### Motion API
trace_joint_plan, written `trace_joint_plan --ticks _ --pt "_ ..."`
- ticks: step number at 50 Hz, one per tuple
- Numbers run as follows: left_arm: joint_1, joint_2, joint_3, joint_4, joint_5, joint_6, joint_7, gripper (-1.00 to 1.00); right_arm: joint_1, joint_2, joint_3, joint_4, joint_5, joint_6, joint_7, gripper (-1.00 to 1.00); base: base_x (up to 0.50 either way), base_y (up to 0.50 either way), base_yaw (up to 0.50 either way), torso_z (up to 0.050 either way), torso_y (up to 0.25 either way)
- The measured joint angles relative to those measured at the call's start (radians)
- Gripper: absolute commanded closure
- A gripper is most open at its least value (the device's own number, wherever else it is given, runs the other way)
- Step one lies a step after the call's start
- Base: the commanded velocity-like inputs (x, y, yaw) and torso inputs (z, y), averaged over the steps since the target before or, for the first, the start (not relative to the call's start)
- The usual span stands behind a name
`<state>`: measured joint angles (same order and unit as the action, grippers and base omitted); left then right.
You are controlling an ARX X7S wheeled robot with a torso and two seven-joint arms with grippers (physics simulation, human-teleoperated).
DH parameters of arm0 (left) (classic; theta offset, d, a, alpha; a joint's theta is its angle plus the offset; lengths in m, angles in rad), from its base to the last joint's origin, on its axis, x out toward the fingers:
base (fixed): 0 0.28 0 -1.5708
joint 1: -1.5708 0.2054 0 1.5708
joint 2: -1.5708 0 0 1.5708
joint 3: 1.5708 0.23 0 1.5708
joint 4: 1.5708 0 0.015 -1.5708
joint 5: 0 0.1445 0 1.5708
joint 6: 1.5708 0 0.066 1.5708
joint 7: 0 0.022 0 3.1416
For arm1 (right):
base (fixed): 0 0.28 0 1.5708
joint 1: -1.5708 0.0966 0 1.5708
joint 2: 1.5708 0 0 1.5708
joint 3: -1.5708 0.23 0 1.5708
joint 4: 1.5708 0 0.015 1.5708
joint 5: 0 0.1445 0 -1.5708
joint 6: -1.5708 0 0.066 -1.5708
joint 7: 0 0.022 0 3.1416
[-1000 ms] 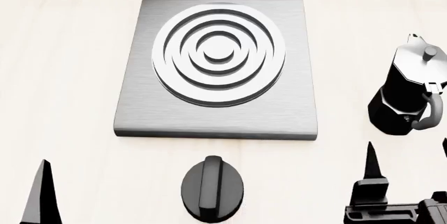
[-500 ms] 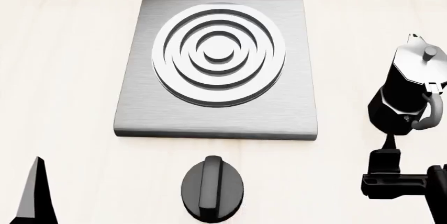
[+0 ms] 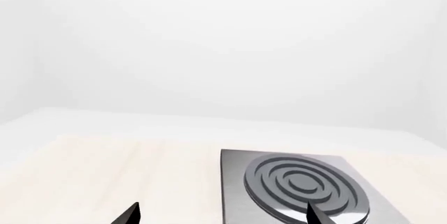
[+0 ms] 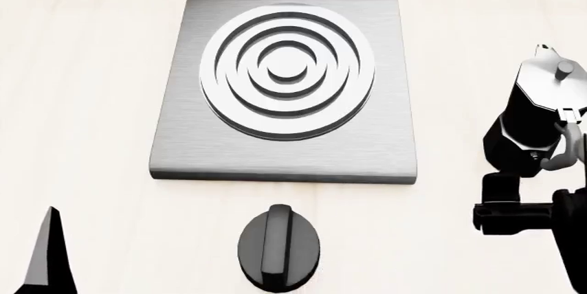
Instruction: Put the moka pot on the stove.
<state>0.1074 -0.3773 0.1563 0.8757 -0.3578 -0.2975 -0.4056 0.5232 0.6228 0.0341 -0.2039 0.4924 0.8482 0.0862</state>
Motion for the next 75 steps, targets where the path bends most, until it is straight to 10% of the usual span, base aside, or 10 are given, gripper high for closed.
trace_joint_plan --ticks 61,62,75 --pt "-0.01 -0.013 0.051 -0.059 0.03 0.028 -0.016 -1.0 0.134 -0.045 -0.092 0.305 -0.089 -0.134 -0.036 -1.0 0.0 0.0 0.0 0.0 0.0" --pt "-0.01 -0.014 0.051 -0.059 0.03 0.028 -0.016 -1.0 0.135 -0.045 -0.093 0.307 -0.09 -0.135 -0.037 1.0 0.0 0.0 0.0 0.0 0.0" --pt "-0.009 -0.018 0.054 -0.063 0.03 0.033 -0.02 -1.0 0.146 -0.044 -0.106 0.316 -0.096 -0.139 -0.038 1.0 0.0 0.0 0.0 0.0 0.0"
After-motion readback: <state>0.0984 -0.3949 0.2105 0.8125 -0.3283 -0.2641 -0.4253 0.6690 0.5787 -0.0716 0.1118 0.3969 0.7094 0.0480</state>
